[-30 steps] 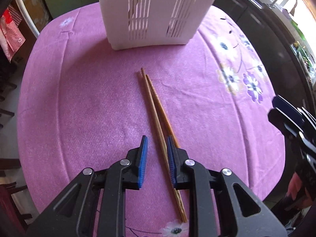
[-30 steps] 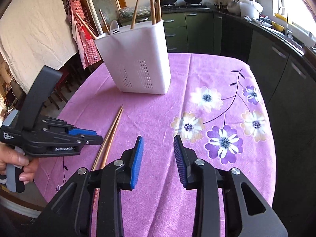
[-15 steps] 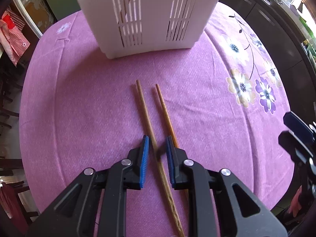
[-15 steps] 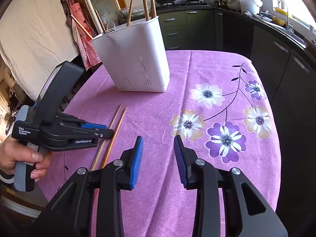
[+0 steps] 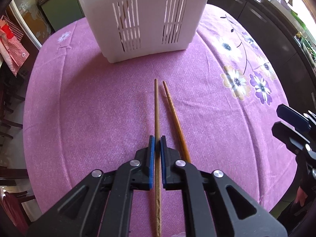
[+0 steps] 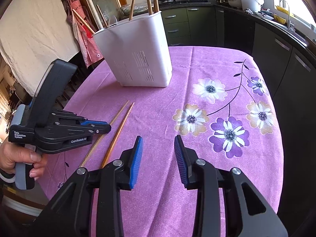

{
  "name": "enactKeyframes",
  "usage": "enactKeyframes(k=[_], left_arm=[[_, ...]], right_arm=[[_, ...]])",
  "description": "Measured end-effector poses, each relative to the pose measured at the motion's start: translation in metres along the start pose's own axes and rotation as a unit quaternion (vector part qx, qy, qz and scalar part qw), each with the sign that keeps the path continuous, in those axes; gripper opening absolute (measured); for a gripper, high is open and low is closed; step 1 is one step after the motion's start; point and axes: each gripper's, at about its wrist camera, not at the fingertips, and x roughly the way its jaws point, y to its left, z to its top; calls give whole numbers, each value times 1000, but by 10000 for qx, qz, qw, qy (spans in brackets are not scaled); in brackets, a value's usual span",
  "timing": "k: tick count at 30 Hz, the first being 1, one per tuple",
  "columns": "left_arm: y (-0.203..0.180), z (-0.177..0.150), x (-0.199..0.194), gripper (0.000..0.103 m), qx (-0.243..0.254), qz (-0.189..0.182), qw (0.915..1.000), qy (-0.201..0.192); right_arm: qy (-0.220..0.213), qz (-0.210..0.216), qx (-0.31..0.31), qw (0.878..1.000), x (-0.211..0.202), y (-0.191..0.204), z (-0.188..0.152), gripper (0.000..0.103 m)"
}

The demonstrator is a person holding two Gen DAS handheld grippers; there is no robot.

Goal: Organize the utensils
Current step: 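Grasp the last wooden chopstick with the right tool while the left tool holds its chopstick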

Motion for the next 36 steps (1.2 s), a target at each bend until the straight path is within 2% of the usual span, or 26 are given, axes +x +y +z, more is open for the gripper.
enactKeyframes(k=[3, 6, 9, 14, 18, 24, 27, 36], left_arm=[[4, -7, -16, 6, 40, -74, 9998, -197], [8, -17, -42, 6, 103, -111, 9984, -546], [16, -29, -71, 6, 97, -145, 9950, -985], [32, -50, -116, 6, 51, -107, 9839, -1784], [49, -67, -141, 6, -23, -59, 9747, -2235], [61, -83, -152, 6, -62, 20, 9672, -2539], [65, -88, -154, 6, -44, -12, 9664, -2572], [67, -93, -156, 6, 114, -43, 9654, -2604]], right_arm=[[25, 4, -19, 10000, 0, 2, 1, 33], [56, 27, -35, 10000, 2, 5, 3, 39], [112, 57, -101, 9999, 5, 12, 4, 39], [256, 85, -180, 9995, 16, 24, 8, 39], [442, 138, -207, 9987, 30, 31, 12, 39], [900, 228, -254, 9954, 67, 48, 26, 39], [1143, 193, -355, 9926, 87, 60, 35, 39], [1524, -219, -608, 9862, 120, 91, 49, 39]])
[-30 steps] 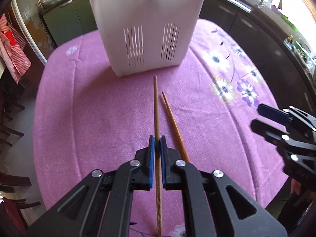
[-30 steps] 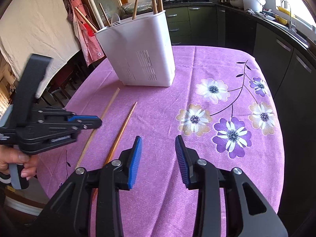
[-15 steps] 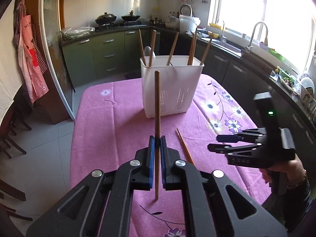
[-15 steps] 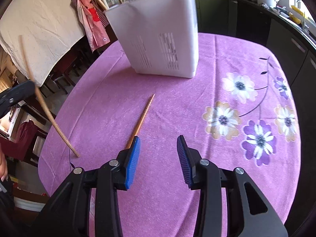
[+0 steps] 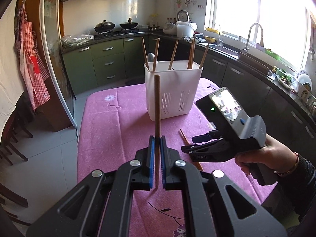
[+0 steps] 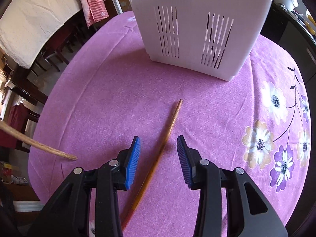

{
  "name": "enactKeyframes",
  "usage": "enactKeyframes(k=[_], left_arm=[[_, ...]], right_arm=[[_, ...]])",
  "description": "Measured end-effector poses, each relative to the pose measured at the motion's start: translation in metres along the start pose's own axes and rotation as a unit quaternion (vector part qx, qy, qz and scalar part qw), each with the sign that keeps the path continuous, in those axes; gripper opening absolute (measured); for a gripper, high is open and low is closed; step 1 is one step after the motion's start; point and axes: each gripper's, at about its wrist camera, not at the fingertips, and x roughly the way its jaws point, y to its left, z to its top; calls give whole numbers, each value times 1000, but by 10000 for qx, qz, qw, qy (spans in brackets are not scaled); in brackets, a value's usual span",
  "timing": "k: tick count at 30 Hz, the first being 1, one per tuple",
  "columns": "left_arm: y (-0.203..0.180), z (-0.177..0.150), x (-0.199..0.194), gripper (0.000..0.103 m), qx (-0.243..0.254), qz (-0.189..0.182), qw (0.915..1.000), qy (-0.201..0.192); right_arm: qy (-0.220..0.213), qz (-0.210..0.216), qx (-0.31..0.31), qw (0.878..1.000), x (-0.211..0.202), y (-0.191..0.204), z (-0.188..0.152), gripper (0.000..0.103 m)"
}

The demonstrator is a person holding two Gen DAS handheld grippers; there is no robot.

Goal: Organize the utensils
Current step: 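Grasp the last wooden chopstick with the right tool while the left tool holds its chopstick, then carry both chopsticks over the white holder and release them inside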

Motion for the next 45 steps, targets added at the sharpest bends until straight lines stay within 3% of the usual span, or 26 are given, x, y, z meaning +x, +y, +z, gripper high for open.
enactKeyframes(k=[4, 6, 12, 18, 24, 27, 31, 39, 45], left_arm=[[1, 0, 0, 6, 48, -21, 10000, 3], [1, 0, -1, 6, 53, -24, 10000, 4], [1, -1, -1, 6, 71, 1, 10000, 1], [-3, -2, -1, 6, 144, 11, 9999, 30], [-4, 0, 0, 6, 165, 25, 9998, 61], [-4, 0, -1, 6, 182, 45, 9998, 64], [-4, 0, -1, 6, 169, 45, 9998, 69], [-4, 5, -1, 6, 115, -35, 9998, 150], [-18, 44, -20, 6, 239, -318, 9992, -14]], right_arm=[[98, -152, -61, 9998, 7, 7, 2, 35], [86, -328, -133, 9993, 10, 13, 4, 17], [53, -393, -196, 9990, 8, 6, -1, 7], [-199, -361, -146, 9990, -8, -5, -7, 7], [-1301, -27, 16, 9915, -96, -18, -25, 7], [-1858, -55, 19, 9826, -144, -23, -44, 7], [-2279, -124, 14, 9736, -180, -28, -69, 7], [-2466, -106, 87, 9690, -191, -32, -95, 7], [-2498, -16, 52, 9683, -189, -29, -95, 7]])
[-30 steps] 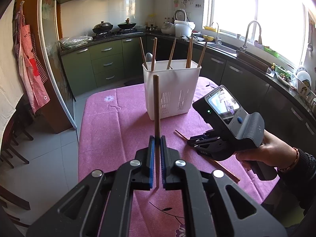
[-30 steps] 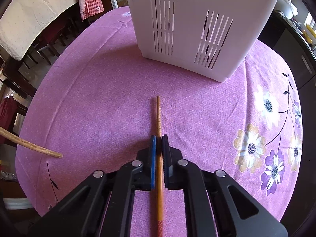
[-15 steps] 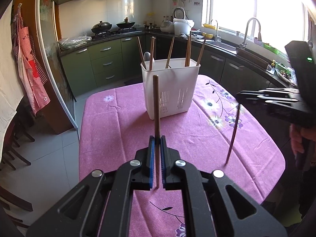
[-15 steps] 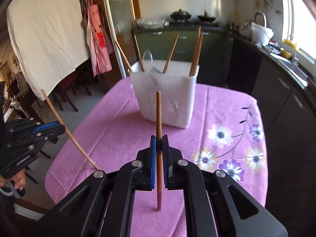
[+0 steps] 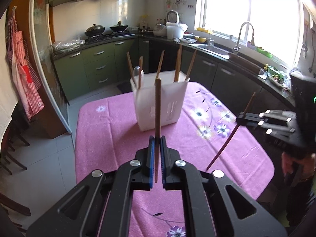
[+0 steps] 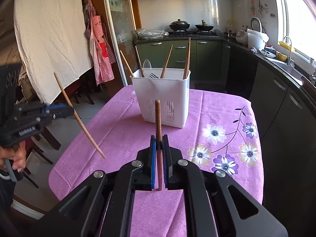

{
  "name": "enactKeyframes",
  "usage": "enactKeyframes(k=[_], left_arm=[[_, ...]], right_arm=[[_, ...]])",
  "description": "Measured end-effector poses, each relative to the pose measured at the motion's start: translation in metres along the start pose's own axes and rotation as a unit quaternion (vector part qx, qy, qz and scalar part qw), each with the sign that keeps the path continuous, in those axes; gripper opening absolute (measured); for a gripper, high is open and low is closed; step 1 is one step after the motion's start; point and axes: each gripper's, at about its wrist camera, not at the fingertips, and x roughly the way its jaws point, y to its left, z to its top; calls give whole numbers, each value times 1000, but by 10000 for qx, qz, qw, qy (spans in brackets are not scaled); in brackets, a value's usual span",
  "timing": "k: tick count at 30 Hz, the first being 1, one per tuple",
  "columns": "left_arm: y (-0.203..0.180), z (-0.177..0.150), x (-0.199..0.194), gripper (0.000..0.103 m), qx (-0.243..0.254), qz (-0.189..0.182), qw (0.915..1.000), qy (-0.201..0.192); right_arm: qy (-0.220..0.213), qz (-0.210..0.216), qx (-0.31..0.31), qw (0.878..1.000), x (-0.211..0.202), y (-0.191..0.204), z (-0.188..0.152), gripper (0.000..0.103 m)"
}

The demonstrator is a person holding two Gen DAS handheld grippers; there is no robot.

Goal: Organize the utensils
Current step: 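Carry both chopsticks over the white holder and release them inside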

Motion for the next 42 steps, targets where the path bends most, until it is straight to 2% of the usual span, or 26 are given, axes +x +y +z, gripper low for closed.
enactKeyframes(k=[5, 9, 13, 18, 27, 35, 38, 40, 42], left_arm=[[-15, 55, -18, 6, 151, -220, 9990, -361], [-26, 107, -28, 6, 301, -70, 9956, -889], [-25, 148, -20, 6, 216, 74, 9930, -1162], [-19, 178, 6, 6, 138, 321, 9922, -1194], [5, 173, 69, 6, -99, 602, 9954, -734], [10, 147, 108, 6, -55, 545, 9983, -180], [9, 143, 109, 15, -33, 494, 9987, -135], [9, 141, 100, 30, -40, 447, 9987, -224], [7, 137, 81, 32, -11, 441, 9980, -448]], right_arm=[[-18, 56, 85, 9999, -2, -8, -3, 7], [-28, 136, 104, 9998, -3, -10, -4, 7], [-45, 223, 101, 9997, -4, -12, -6, 7], [-73, 308, 127, 9994, -6, -13, -8, 7], [-82, 397, 142, 9991, -6, -13, -11, 7], [-74, 385, 128, 9991, -5, -12, -11, 8], [-52, 395, 125, 9991, -4, -11, -10, 7], [-7, 450, 133, 9989, -1, -11, -8, 7], [-9, 449, 128, 9989, 2, -10, -4, 7]])
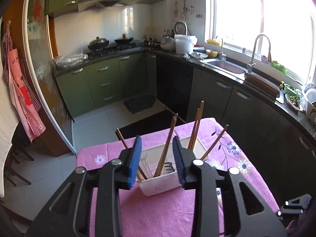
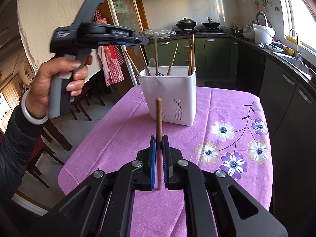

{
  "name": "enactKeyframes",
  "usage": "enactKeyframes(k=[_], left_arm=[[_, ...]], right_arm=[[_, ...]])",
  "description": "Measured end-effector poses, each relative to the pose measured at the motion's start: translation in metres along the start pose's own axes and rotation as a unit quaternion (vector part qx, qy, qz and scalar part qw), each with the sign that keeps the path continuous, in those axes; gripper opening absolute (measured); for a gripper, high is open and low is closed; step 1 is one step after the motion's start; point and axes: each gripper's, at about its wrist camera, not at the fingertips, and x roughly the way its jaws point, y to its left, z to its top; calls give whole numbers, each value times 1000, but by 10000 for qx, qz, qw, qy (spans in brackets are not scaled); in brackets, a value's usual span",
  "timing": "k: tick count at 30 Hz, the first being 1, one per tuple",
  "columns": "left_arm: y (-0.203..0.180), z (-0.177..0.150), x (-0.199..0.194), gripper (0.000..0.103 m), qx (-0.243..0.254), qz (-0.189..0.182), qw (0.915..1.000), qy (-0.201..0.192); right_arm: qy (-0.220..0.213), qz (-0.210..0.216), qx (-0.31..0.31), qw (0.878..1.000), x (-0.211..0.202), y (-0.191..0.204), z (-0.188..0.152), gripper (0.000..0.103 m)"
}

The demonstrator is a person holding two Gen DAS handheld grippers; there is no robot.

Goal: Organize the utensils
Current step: 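Carry both chopsticks over the white holder and release them inside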

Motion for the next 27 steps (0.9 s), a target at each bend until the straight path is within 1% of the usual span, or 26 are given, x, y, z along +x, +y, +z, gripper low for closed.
enactKeyframes(k=[2, 3, 4, 5, 6, 7, 8, 9, 10, 11, 12, 13, 15, 18, 21, 23, 25, 27], left_arm=[[2, -5, -25, 38, -53, -45, 9996, -271], [1, -7, -36, 45, -87, -56, 9992, -377], [4, -16, -54, 50, -148, -51, 9982, -574], [3, -21, -63, 52, -173, -47, 9975, -686], [4, -34, -80, 56, -180, -7, 9960, -871], [3, -43, -90, 60, -168, 28, 9951, -971], [2, -56, -102, 63, -146, 91, 9939, -1085], [1, -65, -109, 68, -134, 133, 9933, -1136], [0, -81, -119, 74, -124, 154, 9926, -1194], [-1, -91, -124, 78, -144, 162, 9922, -1230], [-1, -101, -130, 87, -180, 211, 9914, -1276], [-1, -115, -136, 92, -203, 309, 9905, -1325], [-2, -131, -142, 96, -213, 436, 9895, -1360], [-1, -153, -147, 96, -295, 554, 9888, -1356], [6, -168, -150, 96, -522, 665, 9868, -1379], [12, -173, -150, 96, -634, 654, 9868, -1336], [19, -177, -148, 96, -766, 687, 9860, -1312], [22, -180, -146, 96, -849, 705, 9855, -1289]], right_arm=[[-91, -6, -5, 10000, -1, -1, 9, 7], [-141, 1, -13, 9999, -3, 0, 15, 7], [-201, 10, -33, 9998, -4, 0, 21, 7], [-294, 27, -57, 9995, -7, 1, 31, 7], [-391, 34, -85, 9992, -10, 3, 41, 7], [-493, 43, -113, 9987, -14, 4, 50, 7], [-633, 49, -141, 9979, -18, 5, 64, 7], [-749, 51, -138, 9971, -21, 6, 75, 7], [-919, 44, -137, 9957, -25, 7, 90, 7], [-1053, 29, -129, 9944, -27, 7, 101, 7], [-1225, -5, -104, 9924, -30, 7, 113, 7], [-1420, -13, -48, 9899, -32, 7, 127, 7], [-1703, 2, 69, 9854, -33, 4, 148, 7], [-1994, -154, 168, 9797, -27, 1, 175, 7], [-1911, -475, 112, 9804, -9, 0, 191, 7], [-1750, -656, 60, 9824, 8, 0, 195, 7], [-1547, -750, 61, 9851, 24, -2, 196, 7], [-1358, -745, 97, 9879, 42, -7, 193, 7]])
